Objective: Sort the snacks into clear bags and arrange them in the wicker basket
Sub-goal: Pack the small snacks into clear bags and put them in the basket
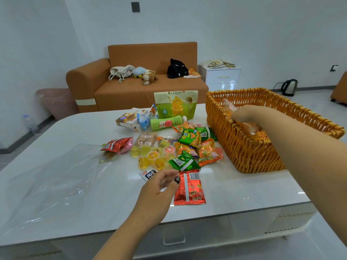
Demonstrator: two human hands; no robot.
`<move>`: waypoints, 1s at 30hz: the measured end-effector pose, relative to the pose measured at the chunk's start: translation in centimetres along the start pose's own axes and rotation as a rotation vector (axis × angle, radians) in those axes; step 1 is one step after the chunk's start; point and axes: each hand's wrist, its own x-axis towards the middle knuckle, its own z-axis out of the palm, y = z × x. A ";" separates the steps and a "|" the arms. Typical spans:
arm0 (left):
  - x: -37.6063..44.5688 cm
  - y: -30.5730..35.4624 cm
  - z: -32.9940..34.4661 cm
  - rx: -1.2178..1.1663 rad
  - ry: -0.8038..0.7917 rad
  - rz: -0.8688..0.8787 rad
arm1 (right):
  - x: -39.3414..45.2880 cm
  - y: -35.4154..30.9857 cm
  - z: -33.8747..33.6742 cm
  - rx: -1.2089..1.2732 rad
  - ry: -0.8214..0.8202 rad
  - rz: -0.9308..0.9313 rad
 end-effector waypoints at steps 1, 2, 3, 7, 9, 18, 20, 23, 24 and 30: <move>0.0 0.0 0.0 -0.002 -0.001 -0.003 | 0.0 0.2 0.0 0.094 -0.027 -0.008; 0.0 0.0 0.1 -0.001 -0.002 -0.003 | -0.1 0.6 -0.1 0.167 -0.029 -0.011; 0.0 0.0 0.1 0.001 -0.003 -0.003 | -0.1 0.9 0.0 0.223 -0.024 -0.011; 0.0 -0.2 0.2 0.020 -0.007 0.000 | 0.0 2.7 0.5 0.366 -0.046 0.048; -0.1 -0.3 0.3 0.024 -0.008 0.001 | 0.1 3.2 0.4 0.333 0.009 0.026; 0.3 -0.4 1.1 0.030 -0.029 -0.011 | -0.1 1.7 1.7 0.100 0.097 -0.002; 0.5 -0.2 1.3 0.014 -0.032 -0.016 | -0.1 2.0 2.4 0.168 0.157 0.027; 0.6 0.0 1.6 -0.008 -0.036 -0.021 | -1.6 1.8 3.5 0.178 0.336 -0.016; 0.7 0.0 1.6 -0.011 -0.037 -0.022 | -2.4 1.6 4.2 0.142 0.450 -0.091; 1.0 0.0 0.7 0.032 0.029 -0.034 | -9.5 -1.4 13.3 0.124 0.720 -0.603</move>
